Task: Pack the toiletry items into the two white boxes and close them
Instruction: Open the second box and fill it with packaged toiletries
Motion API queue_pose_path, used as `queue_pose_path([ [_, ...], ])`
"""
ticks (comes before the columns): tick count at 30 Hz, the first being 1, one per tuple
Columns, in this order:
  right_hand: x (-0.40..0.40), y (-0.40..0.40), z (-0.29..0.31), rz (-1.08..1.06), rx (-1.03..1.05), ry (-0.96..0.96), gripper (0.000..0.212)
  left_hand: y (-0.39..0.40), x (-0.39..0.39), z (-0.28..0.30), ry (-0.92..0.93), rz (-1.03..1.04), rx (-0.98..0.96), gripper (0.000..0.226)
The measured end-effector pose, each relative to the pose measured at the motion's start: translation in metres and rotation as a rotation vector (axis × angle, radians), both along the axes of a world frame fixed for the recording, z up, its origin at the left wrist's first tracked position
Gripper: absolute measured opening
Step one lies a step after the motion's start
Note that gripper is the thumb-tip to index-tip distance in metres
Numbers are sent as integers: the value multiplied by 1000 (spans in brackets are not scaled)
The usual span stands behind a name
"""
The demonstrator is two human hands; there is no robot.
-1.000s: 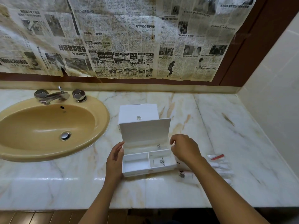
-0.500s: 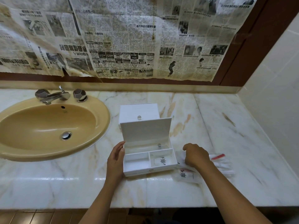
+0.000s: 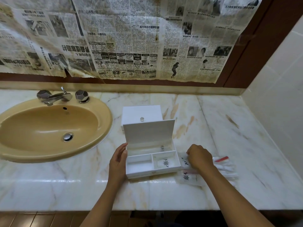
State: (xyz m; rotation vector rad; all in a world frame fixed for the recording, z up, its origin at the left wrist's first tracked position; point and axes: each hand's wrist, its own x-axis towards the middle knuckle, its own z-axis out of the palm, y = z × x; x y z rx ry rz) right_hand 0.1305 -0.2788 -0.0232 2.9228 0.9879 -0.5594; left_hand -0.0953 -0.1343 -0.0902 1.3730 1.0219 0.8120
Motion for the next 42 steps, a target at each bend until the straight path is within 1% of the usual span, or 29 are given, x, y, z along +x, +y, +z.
queue_pose_path([
  [1, 1, 0, 3, -1, 18, -15, 15, 0, 0, 0, 7, 3, -1, 26],
  [4, 3, 2, 14, -10, 104, -62, 29, 0, 0, 0, 20, 8, 9, 27],
  [6, 1, 6, 24, 3, 214, -78, 31, -1, 1, 2, 16, 8, 13, 26],
  [9, -8, 15, 37, 65, 386, -50, 26, -2, 2, 4, 8, 10, 19, 25],
  [12, -26, 23, 43, 195, 462, 12, 20, -2, 1, 4, 8, 12, 22, 25],
  [14, -40, 26, 40, 268, 448, 50, 20, -2, 1, 3, 9, 19, 17, 25],
  [17, -57, 28, 25, 335, 360, 69, 17, -2, 2, 3, 11, 22, 1, 25],
  [22, -65, 30, 4, 347, 186, 57, 17, -3, 2, 4, 8, 29, -9, 24],
  [24, -65, 31, -1, 342, 149, 60, 17, -3, 3, 4, 9, 31, -12, 25],
  [28, -64, 34, -6, 330, 131, 69, 17, -3, 3, 5, 7, 29, -13, 25],
  [32, -62, 34, -1, 348, 115, 92, 26, -3, 2, 2, 18, 32, 5, 26],
  [34, -62, 34, 2, 371, 111, 110, 19, -2, 3, 2, 22, 33, 9, 25],
  [35, -63, 34, 3, 374, 111, 133, 18, -2, 3, 1, 23, 32, 13, 25],
  [38, -66, 34, 4, 349, 82, 232, 30, -2, 3, 0, 24, 32, 20, 26],
  [40, -66, 35, 8, 347, 79, 234, 34, -1, 3, -1, 20, 38, 17, 26],
  [42, -68, 34, 12, 355, 62, 238, 45, -1, 3, -3, 25, 37, 18, 26],
])
